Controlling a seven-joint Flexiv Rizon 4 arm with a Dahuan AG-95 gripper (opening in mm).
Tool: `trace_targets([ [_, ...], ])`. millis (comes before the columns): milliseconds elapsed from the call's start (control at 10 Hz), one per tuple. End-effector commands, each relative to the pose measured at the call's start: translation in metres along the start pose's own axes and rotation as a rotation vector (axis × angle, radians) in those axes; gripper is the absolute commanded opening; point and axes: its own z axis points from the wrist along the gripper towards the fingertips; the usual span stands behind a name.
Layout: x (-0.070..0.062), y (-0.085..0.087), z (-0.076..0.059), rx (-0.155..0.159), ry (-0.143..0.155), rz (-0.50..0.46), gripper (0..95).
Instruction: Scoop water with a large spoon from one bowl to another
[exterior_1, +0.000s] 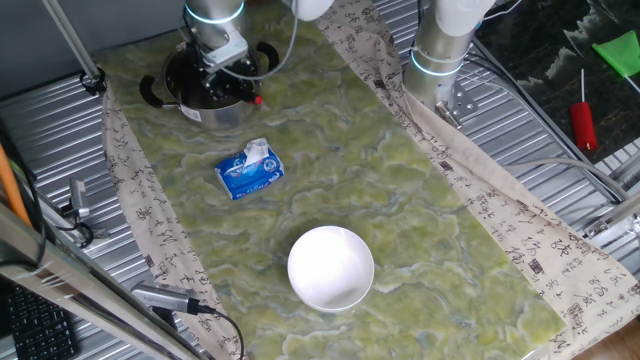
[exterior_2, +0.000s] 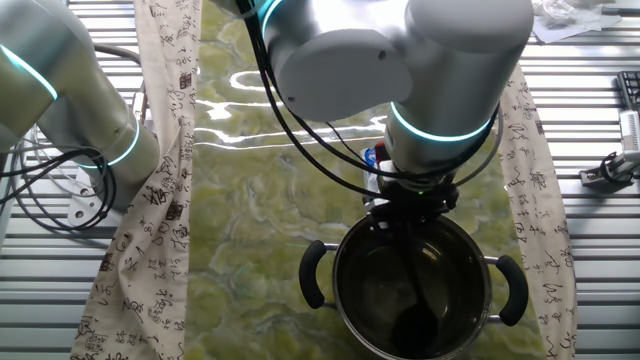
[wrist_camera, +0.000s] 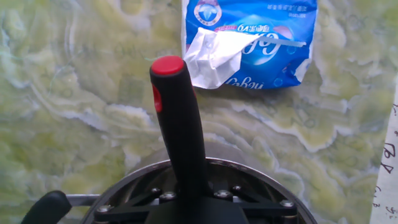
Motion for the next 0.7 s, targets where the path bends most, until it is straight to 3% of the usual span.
trace_targets([
  [100, -0.001, 0.0, -0.004, -0.007, -0.016, 0.013, 0.0],
  [700, -0.003, 0.001, -0.018, -0.031, -0.04, 0.039, 0.0],
])
